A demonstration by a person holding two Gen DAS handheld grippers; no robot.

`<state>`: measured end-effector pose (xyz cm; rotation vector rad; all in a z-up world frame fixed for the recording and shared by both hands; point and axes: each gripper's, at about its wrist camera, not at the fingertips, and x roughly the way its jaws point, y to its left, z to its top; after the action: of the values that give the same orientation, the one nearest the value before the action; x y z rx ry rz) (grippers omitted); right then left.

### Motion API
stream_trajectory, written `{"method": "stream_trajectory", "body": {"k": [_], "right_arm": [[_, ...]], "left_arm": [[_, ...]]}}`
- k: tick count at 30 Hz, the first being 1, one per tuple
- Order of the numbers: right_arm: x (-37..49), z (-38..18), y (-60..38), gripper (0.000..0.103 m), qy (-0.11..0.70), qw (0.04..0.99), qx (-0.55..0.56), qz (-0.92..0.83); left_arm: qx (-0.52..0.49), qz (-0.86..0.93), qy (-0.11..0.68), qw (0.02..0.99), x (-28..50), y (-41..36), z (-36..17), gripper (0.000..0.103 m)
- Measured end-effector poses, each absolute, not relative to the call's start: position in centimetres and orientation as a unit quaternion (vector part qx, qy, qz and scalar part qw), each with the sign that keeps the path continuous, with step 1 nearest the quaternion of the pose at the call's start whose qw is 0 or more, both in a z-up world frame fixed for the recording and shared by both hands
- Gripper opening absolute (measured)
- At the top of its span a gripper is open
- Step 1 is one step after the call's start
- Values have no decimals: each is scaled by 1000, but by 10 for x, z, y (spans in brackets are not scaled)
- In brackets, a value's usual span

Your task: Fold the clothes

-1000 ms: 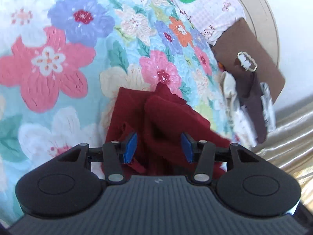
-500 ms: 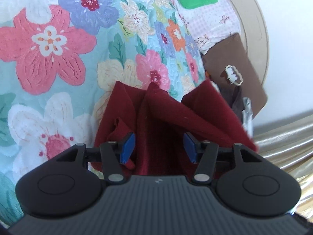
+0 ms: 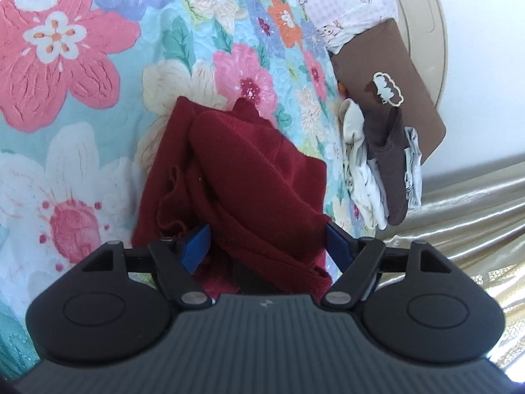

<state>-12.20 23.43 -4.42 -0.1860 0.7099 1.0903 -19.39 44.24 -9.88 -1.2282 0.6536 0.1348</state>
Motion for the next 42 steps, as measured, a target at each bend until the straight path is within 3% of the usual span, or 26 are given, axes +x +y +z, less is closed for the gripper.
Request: {"method": "stream_trajectory", "body": {"k": [5,11,13,15,18,21,24,26,27,29,33,36,39,42], "right_arm": [[-125,-35,213,30,324,783,-63,528],[-103,-16,159,30,332,805,38,490],[-89,-16,149,30,339,817,49,464],[-77,-22,146,30,352,824,40,441],[-70,-32,144,31,360,832,16,422],[-67,-38,140,34,365,831,15,419],[-67,-44,143,37,368,827,11,424],[-65,-52,144,42,375,825,17,422],[-65,-56,144,45,378,824,25,421],[-66,-60,143,46,381,825,35,416],[-70,-59,135,46,378,825,32,419],[-68,-64,128,46,378,815,37,437],[-67,-71,125,46,387,805,44,447],[-73,-68,127,47,376,810,35,449]], "left_arm": [[-628,79,298,715,-203,455,-124,73],[-596,100,288,743,-210,451,-111,73],[-572,88,288,763,-207,447,-103,58],[-533,67,288,793,-201,440,-89,51],[-479,79,296,822,-194,428,-75,51],[-472,93,310,820,-191,427,-77,63],[-467,84,325,818,-182,426,-82,64],[-447,84,339,824,-174,420,-83,59],[-417,99,346,834,-170,413,-80,43],[-344,119,351,863,-166,399,-70,29],[-310,78,304,897,-177,383,-44,28],[-300,105,336,887,-177,383,-49,28],[-337,152,402,838,-174,398,-78,27],[-408,152,378,817,-187,416,-85,28]]}}
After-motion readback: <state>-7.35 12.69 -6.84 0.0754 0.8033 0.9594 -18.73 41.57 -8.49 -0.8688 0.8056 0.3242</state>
